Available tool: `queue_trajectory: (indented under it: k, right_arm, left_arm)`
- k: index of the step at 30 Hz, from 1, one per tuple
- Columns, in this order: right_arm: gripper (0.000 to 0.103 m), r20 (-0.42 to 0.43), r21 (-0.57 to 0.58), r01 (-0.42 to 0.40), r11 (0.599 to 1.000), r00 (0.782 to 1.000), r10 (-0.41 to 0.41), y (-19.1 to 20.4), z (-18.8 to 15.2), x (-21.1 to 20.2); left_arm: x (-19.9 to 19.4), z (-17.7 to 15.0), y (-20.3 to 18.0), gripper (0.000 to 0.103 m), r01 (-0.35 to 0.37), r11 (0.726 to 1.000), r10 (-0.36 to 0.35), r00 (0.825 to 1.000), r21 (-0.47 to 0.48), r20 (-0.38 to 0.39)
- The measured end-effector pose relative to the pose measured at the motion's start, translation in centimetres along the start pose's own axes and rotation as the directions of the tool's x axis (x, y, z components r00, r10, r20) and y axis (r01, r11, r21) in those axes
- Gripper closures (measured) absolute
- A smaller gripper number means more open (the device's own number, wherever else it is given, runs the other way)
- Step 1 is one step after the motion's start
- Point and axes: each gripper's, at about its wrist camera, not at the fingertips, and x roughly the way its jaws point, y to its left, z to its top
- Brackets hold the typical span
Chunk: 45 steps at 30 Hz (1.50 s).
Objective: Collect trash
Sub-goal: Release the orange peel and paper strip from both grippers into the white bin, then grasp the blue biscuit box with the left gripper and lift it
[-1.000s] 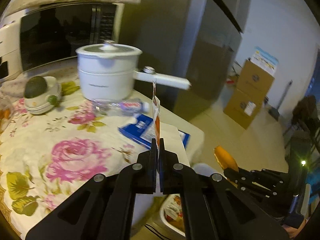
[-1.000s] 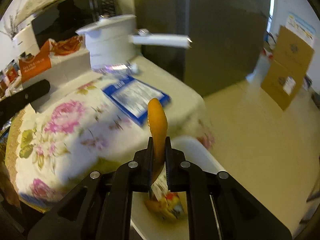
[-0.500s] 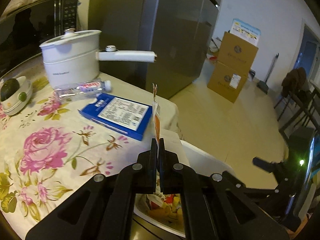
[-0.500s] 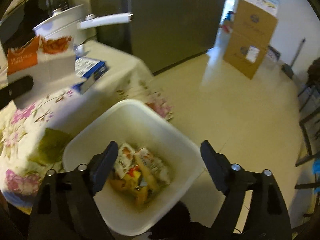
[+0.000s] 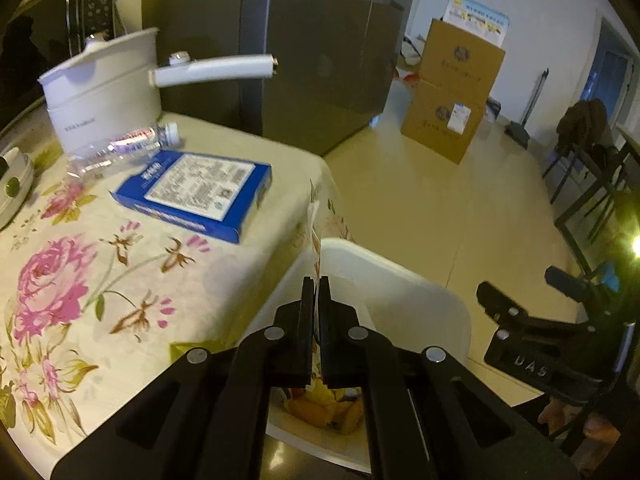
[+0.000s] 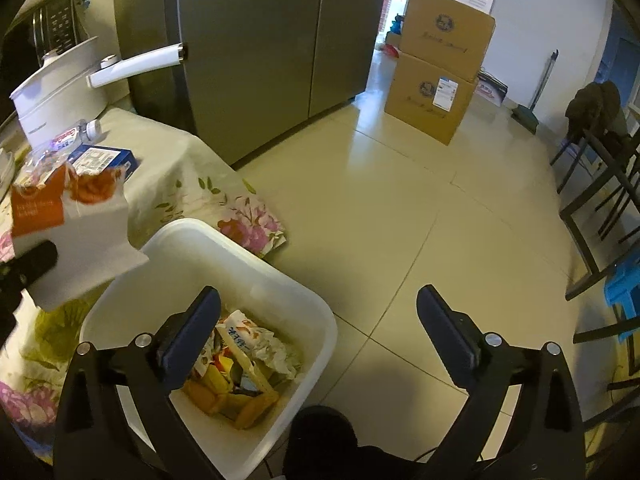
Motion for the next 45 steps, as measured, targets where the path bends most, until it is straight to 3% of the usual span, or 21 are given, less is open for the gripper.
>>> queue_trajectory:
  k: [2, 3, 7, 9, 12, 17, 19, 22, 25, 29, 31, 35, 38, 41, 45]
  right_arm:
    - [0.008, -0.004, 0.007, 0.001, 1.0, 1.0, -0.001, -0.3, -0.1, -0.1]
    - [0.008, -0.006, 0.01, 0.002, 1.0, 1.0, -0.002, -0.4, -0.1, -0.1]
    - [0.008, -0.011, 0.018, 0.002, 1.0, 1.0, -0.002, -0.5, -0.1, 0.0]
    - [0.008, -0.01, 0.023, 0.003, 1.0, 1.0, -0.003, -0.5, 0.0, 0.0]
    - [0.008, -0.009, 0.04, 0.0, 0.999, 1.0, 0.0, -0.7, 0.0, -0.1]
    - [0.007, -0.016, 0.07, -0.025, 0.997, 1.0, 0.026, -1.1, 0.1, -0.2]
    - [0.007, -0.021, 0.076, -0.041, 0.996, 0.999, 0.043, -1.1, 0.1, -0.2]
    - [0.007, -0.031, 0.087, -0.08, 0.993, 0.996, 0.083, -1.2, 0.3, -0.3]
    - [0.007, -0.04, 0.112, -0.123, 0.986, 0.991, 0.128, -1.5, 0.6, -0.3]
    - [0.007, -0.044, 0.163, -0.172, 0.971, 0.982, 0.181, -2.3, 1.0, -0.2]
    - [0.007, -0.055, 0.189, -0.197, 0.962, 0.976, 0.211, -2.8, 1.2, 0.1]
    - [0.007, -0.093, 0.238, -0.257, 0.937, 0.954, 0.285, -3.4, 1.4, 0.9]
    - [0.007, -0.093, 0.247, -0.278, 0.928, 0.947, 0.308, -3.6, 1.6, 0.9]
    - [0.007, -0.08, 0.231, -0.287, 0.93, 0.947, 0.312, -3.4, 1.9, 0.8]
    - [0.007, -0.092, 0.228, -0.317, 0.921, 0.934, 0.344, -3.2, 2.3, 1.0]
  left_arm:
    - [0.7, -0.2, 0.0, 0.099, 0.006, 1.0, -0.006, 1.0, -0.003, -0.027]
    - [1.0, -0.3, 0.0, 0.094, 0.008, 1.0, -0.008, 0.999, -0.004, -0.04]
    - [1.7, -0.7, 0.2, 0.058, 0.008, 1.0, -0.01, 0.998, -0.028, -0.063]
    - [1.9, -0.7, 0.2, 0.057, 0.004, 1.0, -0.006, 0.998, -0.024, -0.069]
    - [2.0, -0.9, 0.4, 0.044, -0.006, 1.0, 0.004, 0.997, -0.026, -0.075]
    - [2.1, -0.8, 1.0, 0.033, -0.045, 0.998, 0.041, 0.996, -0.046, -0.078]
    - [2.1, -0.5, 1.7, 0.02, -0.081, 0.994, 0.076, 0.995, -0.072, -0.068]
    - [2.4, 0.6, 3.9, 0.013, -0.155, 0.969, 0.145, 0.987, -0.19, -0.066]
    - [3.2, 2.1, 7.5, 0.01, -0.165, 0.894, 0.141, 0.986, -0.417, -0.088]
    - [5.3, 4.9, 11.7, 0.008, -0.164, 0.735, 0.102, 0.986, -0.658, -0.131]
    - [6.6, 6.7, 13.4, 0.008, -0.201, 0.666, 0.117, 0.979, -0.719, -0.166]
    - [8.3, 8.7, 15.6, 0.007, -0.306, 0.563, 0.216, 0.951, -0.768, -0.221]
    - [9.9, 9.3, 16.7, 0.007, -0.382, 0.499, 0.26, 0.922, -0.778, -0.286]
    - [11.1, 9.7, 17.2, 0.007, -0.407, 0.459, 0.274, 0.91, -0.79, -0.31]
    - [12.5, 10.6, 17.0, 0.007, -0.434, 0.469, 0.276, 0.899, -0.77, -0.339]
